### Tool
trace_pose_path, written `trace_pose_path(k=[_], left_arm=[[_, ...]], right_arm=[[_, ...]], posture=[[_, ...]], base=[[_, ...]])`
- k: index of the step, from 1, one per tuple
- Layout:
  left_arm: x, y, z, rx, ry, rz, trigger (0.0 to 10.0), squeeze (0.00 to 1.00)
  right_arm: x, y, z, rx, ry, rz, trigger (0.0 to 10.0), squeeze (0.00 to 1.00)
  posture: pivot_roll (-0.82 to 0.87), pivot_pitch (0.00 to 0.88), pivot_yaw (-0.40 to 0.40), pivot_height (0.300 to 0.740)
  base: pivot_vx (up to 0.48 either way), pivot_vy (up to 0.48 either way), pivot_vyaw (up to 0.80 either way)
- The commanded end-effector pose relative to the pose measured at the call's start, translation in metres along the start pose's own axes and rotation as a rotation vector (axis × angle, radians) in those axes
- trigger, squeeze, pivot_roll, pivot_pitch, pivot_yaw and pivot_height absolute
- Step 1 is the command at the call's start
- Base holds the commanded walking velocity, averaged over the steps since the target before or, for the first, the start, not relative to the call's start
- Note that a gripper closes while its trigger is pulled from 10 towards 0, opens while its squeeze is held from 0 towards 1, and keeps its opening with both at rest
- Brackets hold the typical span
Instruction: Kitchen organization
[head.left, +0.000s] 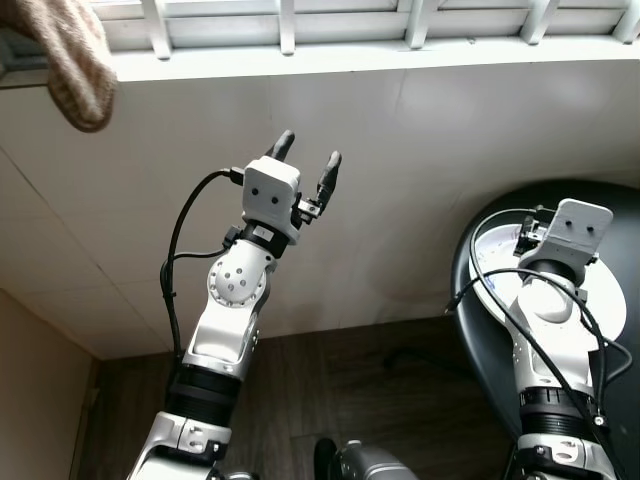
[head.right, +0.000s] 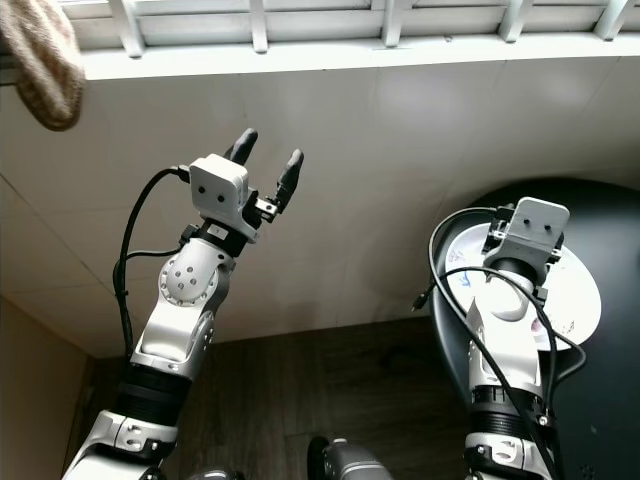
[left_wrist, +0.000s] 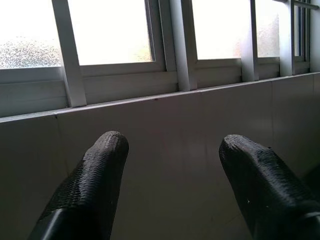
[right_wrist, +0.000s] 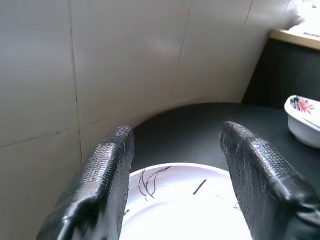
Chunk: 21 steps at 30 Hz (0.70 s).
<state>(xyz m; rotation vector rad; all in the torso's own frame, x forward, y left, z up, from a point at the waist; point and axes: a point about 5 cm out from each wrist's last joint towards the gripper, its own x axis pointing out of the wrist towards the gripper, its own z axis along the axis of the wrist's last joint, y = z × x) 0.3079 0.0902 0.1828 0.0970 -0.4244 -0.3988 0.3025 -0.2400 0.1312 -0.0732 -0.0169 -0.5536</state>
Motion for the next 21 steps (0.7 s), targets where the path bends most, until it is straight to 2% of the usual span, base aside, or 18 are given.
trace_pose_path(k=[1, 21], left_arm=[[0.0008, -0.0001, -0.0021, 0.006, 0.016, -0.001, 10.0, 0.0], [0.0009, 0.0031, -0.0017, 0.024, 0.02, 0.001, 10.0, 0.0]], right_arm=[[0.0021, -0.0006, -0.001, 0.009, 0.021, -0.019, 10.0, 0.0], [0.004, -0.0033, -0.0073, 0.053, 0.074, -0.071, 10.0, 0.0]], posture=[[-0.02, 0.0, -0.063, 0.74], [-0.01, 0.0, -0.057, 0.74]], base=[[0.0, 0.0, -0.8], [0.0, 0.0, -0.79]])
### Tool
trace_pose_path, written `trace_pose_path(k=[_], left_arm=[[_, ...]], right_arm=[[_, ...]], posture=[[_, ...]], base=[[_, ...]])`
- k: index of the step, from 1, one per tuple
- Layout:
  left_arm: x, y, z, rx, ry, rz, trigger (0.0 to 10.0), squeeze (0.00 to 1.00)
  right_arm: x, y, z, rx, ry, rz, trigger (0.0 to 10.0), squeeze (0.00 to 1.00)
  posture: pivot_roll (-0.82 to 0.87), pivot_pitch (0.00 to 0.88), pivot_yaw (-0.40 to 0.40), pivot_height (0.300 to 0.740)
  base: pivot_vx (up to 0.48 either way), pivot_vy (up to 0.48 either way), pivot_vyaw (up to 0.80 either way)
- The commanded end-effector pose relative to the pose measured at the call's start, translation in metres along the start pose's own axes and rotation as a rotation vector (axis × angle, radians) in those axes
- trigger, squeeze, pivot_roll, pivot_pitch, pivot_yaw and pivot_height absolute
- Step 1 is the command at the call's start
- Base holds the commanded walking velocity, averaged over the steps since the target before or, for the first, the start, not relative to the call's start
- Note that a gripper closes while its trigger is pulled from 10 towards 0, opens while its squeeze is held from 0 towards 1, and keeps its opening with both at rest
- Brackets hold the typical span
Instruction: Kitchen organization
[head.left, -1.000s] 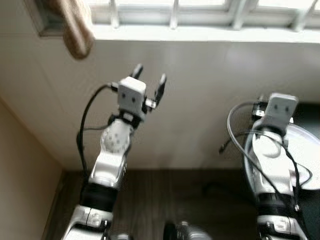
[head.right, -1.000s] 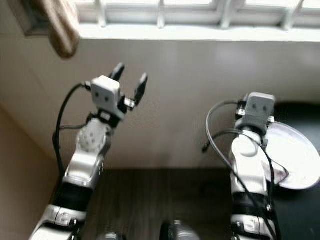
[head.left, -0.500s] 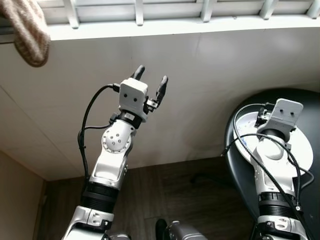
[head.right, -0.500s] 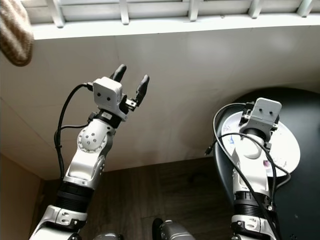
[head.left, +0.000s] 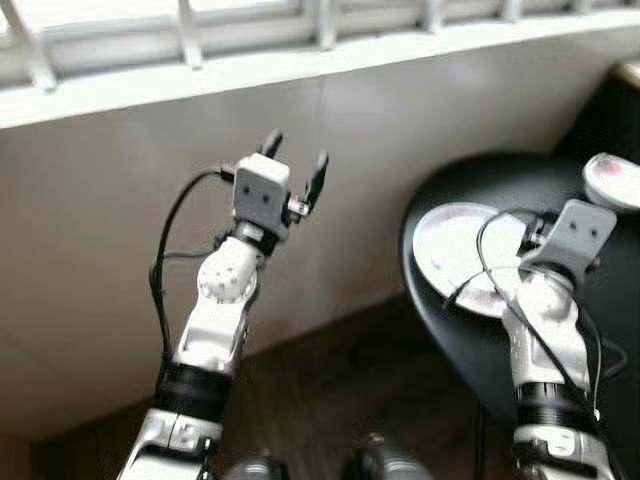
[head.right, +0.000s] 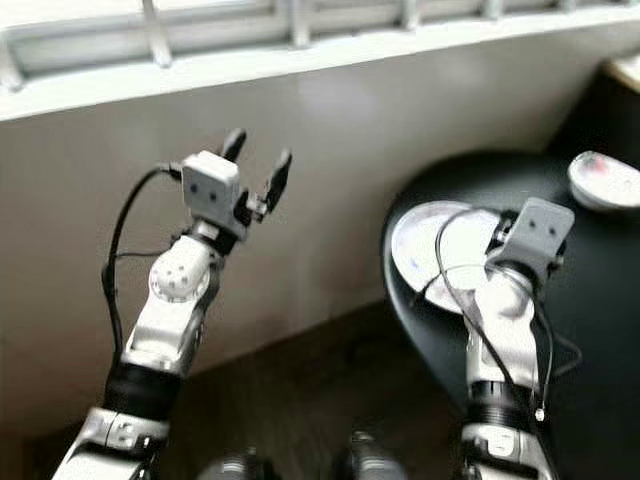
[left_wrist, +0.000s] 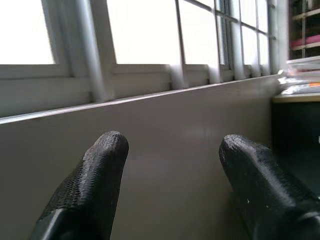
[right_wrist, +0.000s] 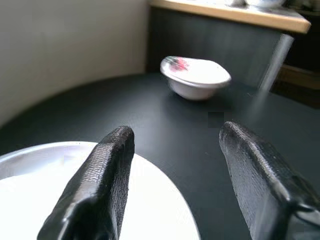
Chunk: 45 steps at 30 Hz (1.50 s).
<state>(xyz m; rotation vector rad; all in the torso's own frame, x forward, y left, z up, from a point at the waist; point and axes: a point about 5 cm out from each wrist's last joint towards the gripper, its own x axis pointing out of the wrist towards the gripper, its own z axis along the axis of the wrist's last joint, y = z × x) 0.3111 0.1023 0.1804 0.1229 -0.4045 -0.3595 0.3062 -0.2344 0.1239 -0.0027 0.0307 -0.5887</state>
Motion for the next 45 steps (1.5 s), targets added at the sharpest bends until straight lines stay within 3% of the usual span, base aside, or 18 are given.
trace_pose_path(k=[1, 5, 7, 10, 15, 26, 33, 41, 45], left_arm=[[0.004, -0.009, 0.002, -0.004, -0.007, -0.031, 10.0, 0.0], [0.004, -0.009, 0.002, -0.003, -0.005, -0.032, 10.0, 0.0], [0.004, -0.009, 0.002, -0.003, -0.003, -0.032, 10.0, 0.0], [0.004, -0.01, 0.001, -0.004, -0.002, -0.032, 10.0, 0.0], [0.004, -0.011, 0.001, -0.004, -0.001, -0.033, 10.0, 0.0], [0.004, -0.011, 0.0, -0.001, 0.006, -0.026, 10.0, 0.0], [0.003, -0.011, 0.0, 0.0, 0.008, -0.024, 10.0, 0.0], [0.003, -0.011, -0.001, 0.001, 0.01, -0.025, 10.0, 0.0], [0.003, -0.011, -0.002, 0.007, 0.018, -0.022, 10.0, 0.0]], right_arm=[[0.004, -0.01, 0.0, -0.001, 0.008, -0.037, 10.0, 0.0], [0.003, -0.005, 0.0, -0.006, 0.007, 0.009, 10.0, 0.0], [0.002, 0.001, -0.002, 0.044, 0.028, 0.055, 10.0, 0.0], [-0.006, 0.024, -0.009, 0.094, 0.085, 0.243, 10.0, 0.0], [-0.01, 0.034, -0.009, 0.098, 0.094, 0.338, 10.0, 0.0], [-0.011, 0.033, -0.015, 0.131, 0.135, 0.333, 10.0, 0.0], [-0.014, 0.037, -0.032, 0.23, 0.274, 0.368, 10.0, 0.0], [-0.014, 0.035, -0.037, 0.26, 0.315, 0.35, 10.0, 0.0], [-0.018, 0.04, -0.051, 0.32, 0.421, 0.392, 10.0, 0.0]], posture=[[-0.01, 0.0, -0.057, 0.74], [-0.01, 0.0, -0.061, 0.74], [-0.01, 0.0, -0.062, 0.74], [-0.01, 0.0, -0.061, 0.74], [-0.01, 0.0, -0.063, 0.74], [-0.01, 0.0, -0.07, 0.74], [-0.01, 0.0, -0.07, 0.74], [-0.01, 0.0, -0.068, 0.74], [-0.01, 0.0, -0.069, 0.74]], base=[[0.0, 0.0, -0.78], [0.0, 0.0, -0.2], [0.0, 0.0, 0.0], [0.0, 0.0, 0.0], [0.0, 0.0, 0.0], [0.0, 0.0, 0.0], [0.0, 0.0, 0.0], [0.0, 0.0, 0.0], [0.0, 0.0, 0.0]])
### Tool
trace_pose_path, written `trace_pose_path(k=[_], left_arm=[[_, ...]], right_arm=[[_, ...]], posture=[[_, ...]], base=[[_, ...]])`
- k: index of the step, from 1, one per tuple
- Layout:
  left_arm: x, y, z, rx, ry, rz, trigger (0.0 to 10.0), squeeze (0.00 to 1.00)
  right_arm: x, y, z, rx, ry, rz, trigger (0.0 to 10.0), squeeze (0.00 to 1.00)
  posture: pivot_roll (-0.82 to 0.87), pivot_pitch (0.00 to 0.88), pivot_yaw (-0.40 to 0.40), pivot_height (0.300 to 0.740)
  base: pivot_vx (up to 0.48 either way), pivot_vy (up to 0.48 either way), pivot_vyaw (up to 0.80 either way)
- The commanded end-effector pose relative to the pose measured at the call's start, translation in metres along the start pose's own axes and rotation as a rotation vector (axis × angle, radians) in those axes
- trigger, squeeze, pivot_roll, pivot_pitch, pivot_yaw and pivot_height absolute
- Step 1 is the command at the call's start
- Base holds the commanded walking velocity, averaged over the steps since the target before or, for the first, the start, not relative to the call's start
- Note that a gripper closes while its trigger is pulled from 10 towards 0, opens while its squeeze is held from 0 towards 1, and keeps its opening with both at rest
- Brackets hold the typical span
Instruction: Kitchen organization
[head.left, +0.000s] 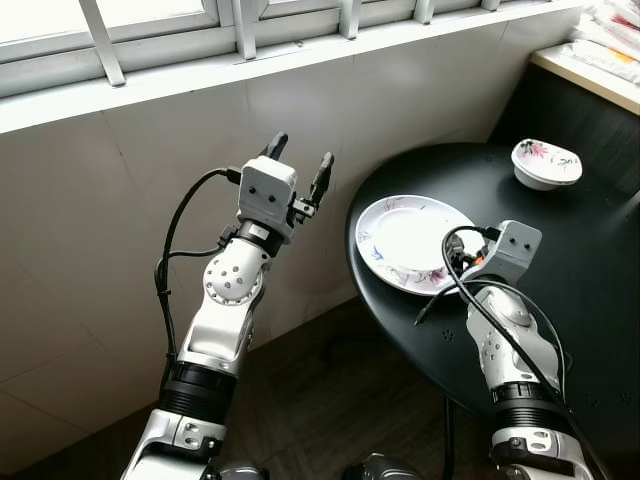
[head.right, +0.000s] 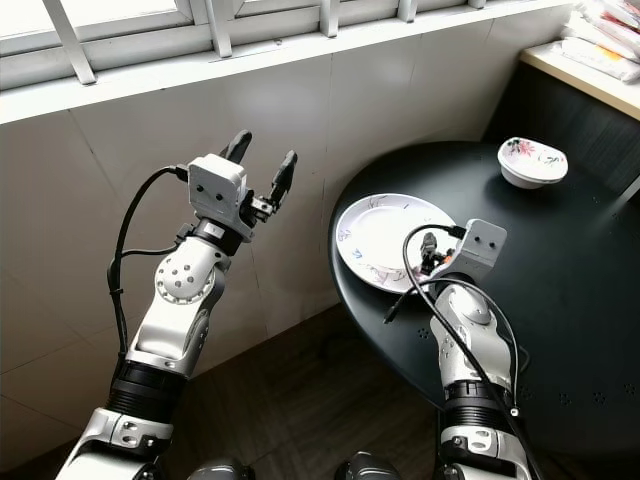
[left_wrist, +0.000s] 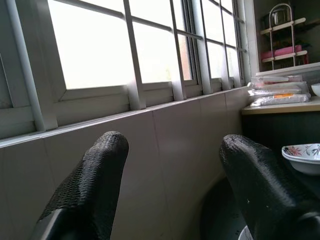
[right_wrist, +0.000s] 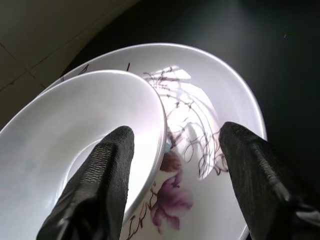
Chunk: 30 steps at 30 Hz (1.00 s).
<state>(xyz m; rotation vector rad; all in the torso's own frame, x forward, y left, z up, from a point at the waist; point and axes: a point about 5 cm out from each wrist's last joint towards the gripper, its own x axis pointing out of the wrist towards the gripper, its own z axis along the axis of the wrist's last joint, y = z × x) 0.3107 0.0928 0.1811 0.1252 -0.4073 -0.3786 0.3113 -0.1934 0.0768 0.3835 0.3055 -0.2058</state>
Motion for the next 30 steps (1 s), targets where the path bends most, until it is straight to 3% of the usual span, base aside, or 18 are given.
trace_pose_path(k=[1, 21, 22, 30], left_arm=[[-0.0002, -0.0014, -0.0035, 0.01, 0.025, -0.001, 10.0, 0.0], [-0.0013, -0.0026, -0.005, 0.007, 0.027, 0.0, 10.0, 0.0], [-0.0012, -0.0024, -0.0052, 0.008, 0.029, 0.001, 10.0, 0.0], [0.0004, -0.0019, -0.006, 0.01, 0.034, 0.004, 10.0, 0.0]], right_arm=[[0.0025, 0.0012, -0.0075, 0.053, 0.058, 0.021, 10.0, 0.0], [0.0048, 0.0024, -0.0127, 0.089, 0.099, 0.073, 10.0, 0.0], [0.0053, 0.0016, -0.0125, 0.106, 0.1, 0.073, 0.0, 0.0], [0.0078, -0.0023, -0.0105, 0.156, 0.103, 0.063, 0.0, 0.0]], posture=[[-0.01, 0.0, -0.067, 0.74], [-0.01, 0.0, -0.068, 0.74], [-0.01, 0.0, -0.069, 0.74], [-0.01, 0.0, -0.071, 0.74]], base=[[0.0, 0.0, 0.0], [0.0, 0.0, 0.0], [0.0, 0.0, 0.0], [0.0, 0.0, 0.0]])
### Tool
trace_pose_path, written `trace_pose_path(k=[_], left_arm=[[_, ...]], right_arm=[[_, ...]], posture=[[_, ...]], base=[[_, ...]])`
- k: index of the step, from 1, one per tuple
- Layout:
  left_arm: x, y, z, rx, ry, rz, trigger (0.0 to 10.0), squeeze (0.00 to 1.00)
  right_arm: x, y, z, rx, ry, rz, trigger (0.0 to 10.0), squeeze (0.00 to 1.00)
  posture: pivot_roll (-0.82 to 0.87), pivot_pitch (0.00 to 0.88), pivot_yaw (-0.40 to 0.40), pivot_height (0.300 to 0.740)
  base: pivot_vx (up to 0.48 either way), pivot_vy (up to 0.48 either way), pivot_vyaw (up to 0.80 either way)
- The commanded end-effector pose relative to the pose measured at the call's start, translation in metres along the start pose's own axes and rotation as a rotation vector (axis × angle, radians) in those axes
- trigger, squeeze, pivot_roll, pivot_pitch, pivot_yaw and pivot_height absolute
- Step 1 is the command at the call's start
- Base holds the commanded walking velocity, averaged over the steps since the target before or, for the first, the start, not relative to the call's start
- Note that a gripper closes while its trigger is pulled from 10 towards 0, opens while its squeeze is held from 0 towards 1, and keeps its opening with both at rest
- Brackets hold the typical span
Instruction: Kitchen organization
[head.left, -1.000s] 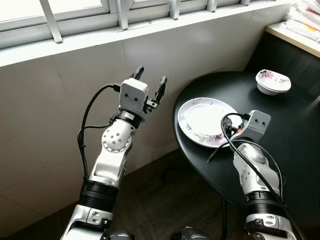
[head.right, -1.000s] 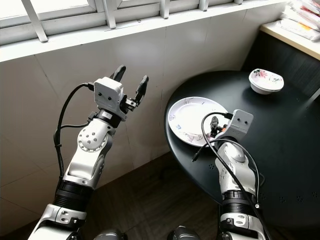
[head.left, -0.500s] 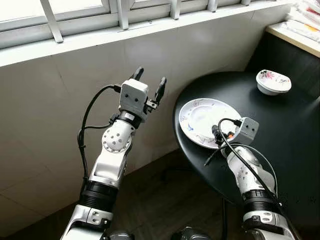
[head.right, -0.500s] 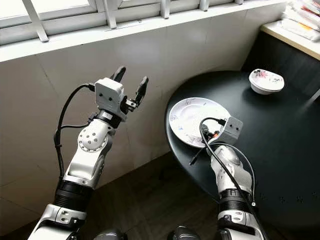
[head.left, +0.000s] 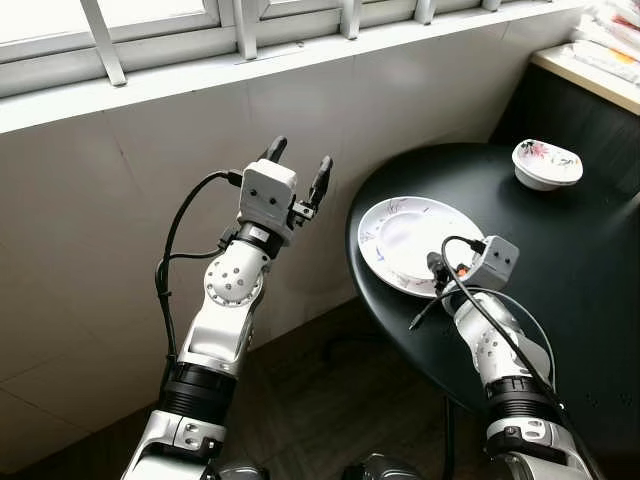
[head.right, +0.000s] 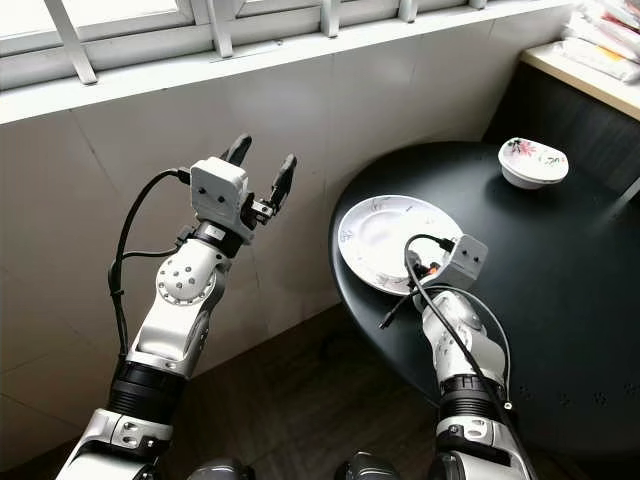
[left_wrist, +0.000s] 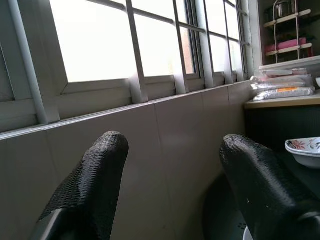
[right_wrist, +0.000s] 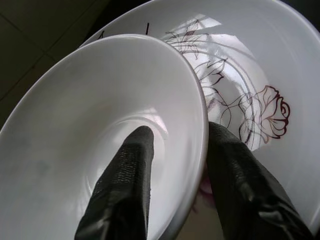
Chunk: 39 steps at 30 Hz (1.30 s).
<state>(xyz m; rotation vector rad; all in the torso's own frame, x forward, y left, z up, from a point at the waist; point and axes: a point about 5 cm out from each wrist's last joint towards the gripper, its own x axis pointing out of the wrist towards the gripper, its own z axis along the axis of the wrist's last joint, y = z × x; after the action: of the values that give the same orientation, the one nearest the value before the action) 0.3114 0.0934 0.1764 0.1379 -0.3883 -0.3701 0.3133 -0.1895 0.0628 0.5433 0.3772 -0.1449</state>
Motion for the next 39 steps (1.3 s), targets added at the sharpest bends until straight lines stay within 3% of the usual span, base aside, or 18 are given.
trace_pose_path(k=[1, 18, 23, 26, 31, 39], left_arm=[[0.002, -0.002, -0.001, 0.0, 0.013, -0.001, 10.0, 0.0], [0.002, -0.001, -0.002, 0.006, 0.015, 0.008, 10.0, 0.0], [0.002, 0.0, -0.001, 0.007, 0.015, 0.009, 10.0, 0.0], [0.002, 0.0, -0.001, 0.008, 0.013, 0.011, 10.0, 0.0], [0.002, 0.001, -0.001, 0.008, 0.01, 0.015, 10.0, 0.0], [0.003, 0.002, 0.0, 0.008, 0.006, 0.027, 10.0, 0.0]], right_arm=[[0.001, -0.001, 0.004, 0.016, 0.002, -0.002, 0.0, 0.0], [-0.001, 0.0, 0.018, 0.037, -0.119, 0.01, 0.0, 0.0], [-0.005, 0.006, 0.029, 0.03, -0.206, 0.052, 0.0, 0.0], [-0.01, 0.02, 0.039, 0.034, -0.295, 0.149, 0.0, 0.0], [-0.02, 0.039, 0.053, -0.079, -0.435, 0.225, 0.0, 0.0], [-0.029, 0.052, 0.063, -0.174, -0.52, 0.283, 0.0, 0.0]], posture=[[-0.01, 0.0, -0.071, 0.74], [-0.01, 0.0, -0.072, 0.74], [-0.01, 0.0, -0.071, 0.74], [-0.01, 0.0, -0.071, 0.74], [0.0, 0.0, -0.072, 0.74], [0.0, 0.0, -0.072, 0.74]], base=[[0.0, 0.0, 0.0], [0.0, 0.0, 0.0], [0.0, 0.0, 0.0], [0.0, 0.0, 0.0], [0.0, 0.0, 0.0], [0.0, 0.0, 0.62]])
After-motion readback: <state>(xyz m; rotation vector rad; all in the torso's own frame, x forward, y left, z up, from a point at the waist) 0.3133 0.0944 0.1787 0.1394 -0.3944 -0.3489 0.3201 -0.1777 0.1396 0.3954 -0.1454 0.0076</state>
